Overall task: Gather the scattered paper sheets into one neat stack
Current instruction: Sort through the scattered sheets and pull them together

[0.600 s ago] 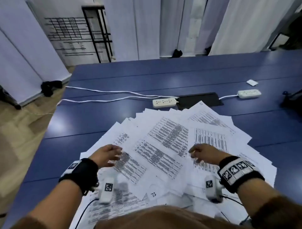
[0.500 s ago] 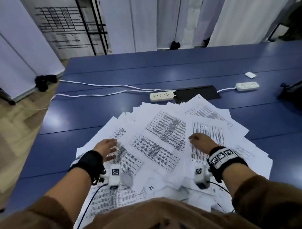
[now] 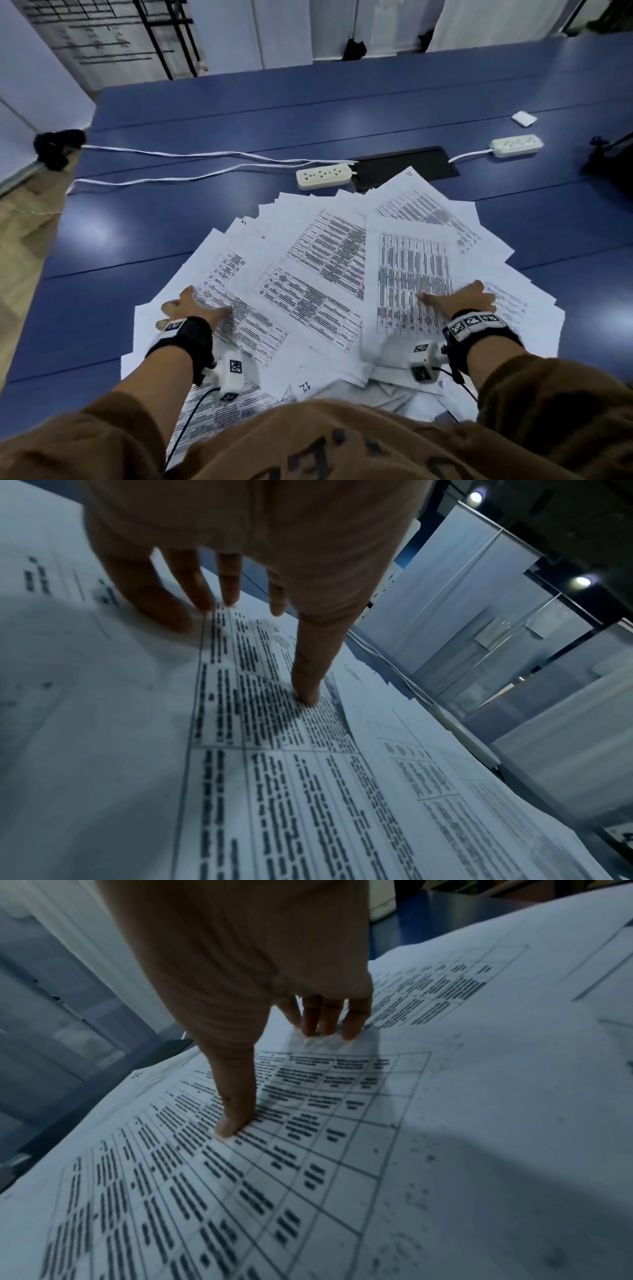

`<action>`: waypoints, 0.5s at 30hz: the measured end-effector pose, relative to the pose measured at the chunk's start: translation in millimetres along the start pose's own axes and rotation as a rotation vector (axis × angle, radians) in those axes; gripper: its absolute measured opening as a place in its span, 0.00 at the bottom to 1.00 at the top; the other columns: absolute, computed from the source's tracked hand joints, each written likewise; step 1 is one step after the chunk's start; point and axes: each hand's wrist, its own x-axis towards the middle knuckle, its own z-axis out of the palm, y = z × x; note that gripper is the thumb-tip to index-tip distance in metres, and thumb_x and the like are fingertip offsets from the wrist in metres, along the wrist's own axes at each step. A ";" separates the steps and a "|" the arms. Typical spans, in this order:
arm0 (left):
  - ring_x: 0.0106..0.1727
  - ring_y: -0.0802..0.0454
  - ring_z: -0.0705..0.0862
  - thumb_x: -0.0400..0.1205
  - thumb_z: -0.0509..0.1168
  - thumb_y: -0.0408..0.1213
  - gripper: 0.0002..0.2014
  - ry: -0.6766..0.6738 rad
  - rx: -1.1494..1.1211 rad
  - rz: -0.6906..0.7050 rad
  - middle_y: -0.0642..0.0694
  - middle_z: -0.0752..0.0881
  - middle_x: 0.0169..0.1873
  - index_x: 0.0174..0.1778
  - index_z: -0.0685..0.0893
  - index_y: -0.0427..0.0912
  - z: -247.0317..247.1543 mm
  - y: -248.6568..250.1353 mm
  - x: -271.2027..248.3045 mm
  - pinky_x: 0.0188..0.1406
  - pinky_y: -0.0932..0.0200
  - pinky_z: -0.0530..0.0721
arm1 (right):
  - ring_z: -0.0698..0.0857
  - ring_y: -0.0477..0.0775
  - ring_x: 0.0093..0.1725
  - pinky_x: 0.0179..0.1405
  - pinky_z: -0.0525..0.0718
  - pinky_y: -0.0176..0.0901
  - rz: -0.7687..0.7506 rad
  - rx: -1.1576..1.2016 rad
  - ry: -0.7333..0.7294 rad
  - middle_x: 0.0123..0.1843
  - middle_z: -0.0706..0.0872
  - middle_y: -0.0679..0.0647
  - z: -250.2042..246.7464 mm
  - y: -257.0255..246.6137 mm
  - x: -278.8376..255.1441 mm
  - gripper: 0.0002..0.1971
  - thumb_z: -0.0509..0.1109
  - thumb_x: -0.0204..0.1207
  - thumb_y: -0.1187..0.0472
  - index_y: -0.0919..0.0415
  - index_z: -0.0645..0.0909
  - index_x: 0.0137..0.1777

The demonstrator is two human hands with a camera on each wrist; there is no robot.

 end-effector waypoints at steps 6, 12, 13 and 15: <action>0.73 0.30 0.62 0.61 0.81 0.58 0.47 -0.009 0.050 0.115 0.38 0.64 0.73 0.77 0.68 0.59 -7.9 11.2 -17.9 0.74 0.39 0.64 | 0.57 0.75 0.81 0.75 0.63 0.70 0.012 -0.019 -0.024 0.82 0.57 0.71 -5.7 -3.5 2.4 0.64 0.85 0.46 0.32 0.64 0.61 0.77; 0.71 0.33 0.68 0.64 0.80 0.56 0.40 -0.042 0.093 0.290 0.41 0.71 0.69 0.73 0.76 0.56 -6.4 24.1 -39.5 0.72 0.44 0.68 | 0.69 0.74 0.73 0.69 0.76 0.64 -0.301 0.095 -0.098 0.74 0.65 0.71 8.9 -24.4 -9.8 0.65 0.89 0.44 0.42 0.62 0.59 0.80; 0.69 0.34 0.72 0.64 0.81 0.53 0.38 -0.072 0.043 0.308 0.40 0.73 0.67 0.70 0.78 0.51 -2.8 30.1 -41.6 0.70 0.44 0.71 | 0.68 0.73 0.74 0.72 0.74 0.63 -0.349 0.070 -0.130 0.74 0.66 0.71 13.5 -30.1 -14.4 0.67 0.89 0.44 0.42 0.62 0.57 0.81; 0.59 0.33 0.81 0.62 0.82 0.51 0.33 -0.184 -0.065 0.335 0.40 0.81 0.56 0.62 0.82 0.43 3.3 40.1 -45.4 0.62 0.42 0.80 | 0.69 0.70 0.75 0.75 0.71 0.64 -0.453 0.041 -0.196 0.74 0.70 0.67 27.7 -38.0 -18.5 0.66 0.89 0.45 0.43 0.60 0.58 0.82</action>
